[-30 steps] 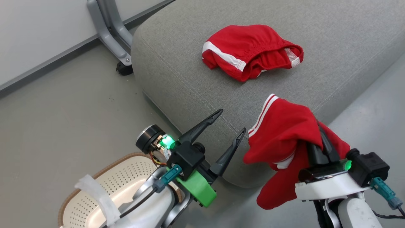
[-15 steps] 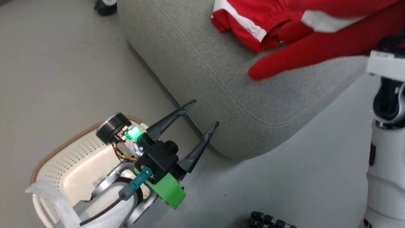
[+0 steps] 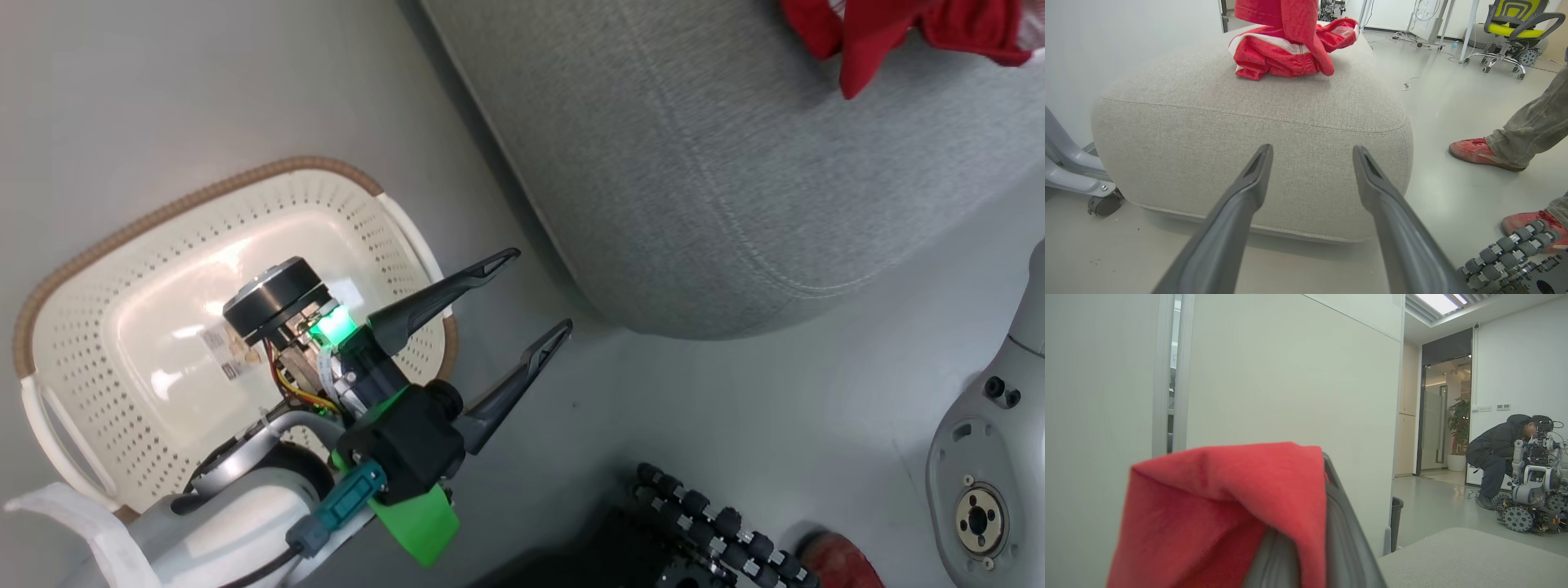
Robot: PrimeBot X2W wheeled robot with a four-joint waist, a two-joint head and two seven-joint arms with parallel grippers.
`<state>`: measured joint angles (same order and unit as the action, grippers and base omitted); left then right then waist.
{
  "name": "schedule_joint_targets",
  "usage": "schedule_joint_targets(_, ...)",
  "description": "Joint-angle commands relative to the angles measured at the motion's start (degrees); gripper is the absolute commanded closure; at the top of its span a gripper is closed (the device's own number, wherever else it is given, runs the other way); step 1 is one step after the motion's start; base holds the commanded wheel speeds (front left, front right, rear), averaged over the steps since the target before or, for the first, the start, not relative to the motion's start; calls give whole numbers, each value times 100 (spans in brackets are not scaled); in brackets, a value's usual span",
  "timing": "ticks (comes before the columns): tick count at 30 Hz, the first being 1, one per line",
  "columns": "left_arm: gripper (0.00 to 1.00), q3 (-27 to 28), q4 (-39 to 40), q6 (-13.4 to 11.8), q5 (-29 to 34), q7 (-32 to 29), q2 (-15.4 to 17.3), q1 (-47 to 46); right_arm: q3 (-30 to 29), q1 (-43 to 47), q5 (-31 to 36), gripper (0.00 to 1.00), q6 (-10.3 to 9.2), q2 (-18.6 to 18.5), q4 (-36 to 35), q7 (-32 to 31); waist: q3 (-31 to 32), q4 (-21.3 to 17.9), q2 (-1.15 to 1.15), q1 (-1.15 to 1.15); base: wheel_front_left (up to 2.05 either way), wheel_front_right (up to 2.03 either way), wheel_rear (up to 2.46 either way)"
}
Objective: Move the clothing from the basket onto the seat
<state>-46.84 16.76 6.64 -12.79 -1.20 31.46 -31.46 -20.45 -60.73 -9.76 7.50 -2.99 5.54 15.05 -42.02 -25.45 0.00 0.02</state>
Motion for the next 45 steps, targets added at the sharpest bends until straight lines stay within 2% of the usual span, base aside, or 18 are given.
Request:
schedule_joint_targets(1,0,-56,54,33,61,-11,76,-119,-59,-28,140,100,-1,-28,151,20,-730,327,0,-2,0,0,0)
schedule_joint_targets(11,0,-139,121,36,1,62,304,-64,-636,645,688,100,-2,-4,1286,19,-895,372,0,-2,0,0,0)
schedule_joint_targets(12,0,-124,102,25,-12,76,318,-60,-700,689,708,95,-2,-4,1329,20,-875,367,0,-2,0,0,0)
schedule_joint_targets(13,0,-117,88,12,-28,79,323,-53,-713,746,709,57,-1,-5,1346,20,-851,364,0,-2,0,0,0)
schedule_joint_targets(14,0,-114,71,2,-46,96,320,-42,-716,814,667,5,-2,4,1373,20,-814,366,0,-2,0,0,0)
schedule_joint_targets(15,0,-112,60,-2,-61,103,314,-30,-784,851,609,0,-2,0,1371,20,-782,369,0,-2,0,0,0)
schedule_joint_targets(22,0,-56,-228,-177,-337,371,69,165,-721,1520,494,0,-2,2,996,20,-215,445,0,-2,0,0,0)
schedule_joint_targets(28,0,-77,-750,-318,-671,723,-312,437,-124,2493,606,0,-2,-2,605,20,683,641,0,-2,0,0,0)
schedule_joint_targets(35,0,45,-1627,-581,-1113,1228,-865,791,616,3649,450,0,-2,1,524,20,1830,1123,0,-2,0,0,0)
schedule_joint_targets(45,0,498,-2797,-940,-1665,1600,-1436,1421,1457,4822,390,0,-2,0,781,19,3189,1857,0,-2,0,0,0)
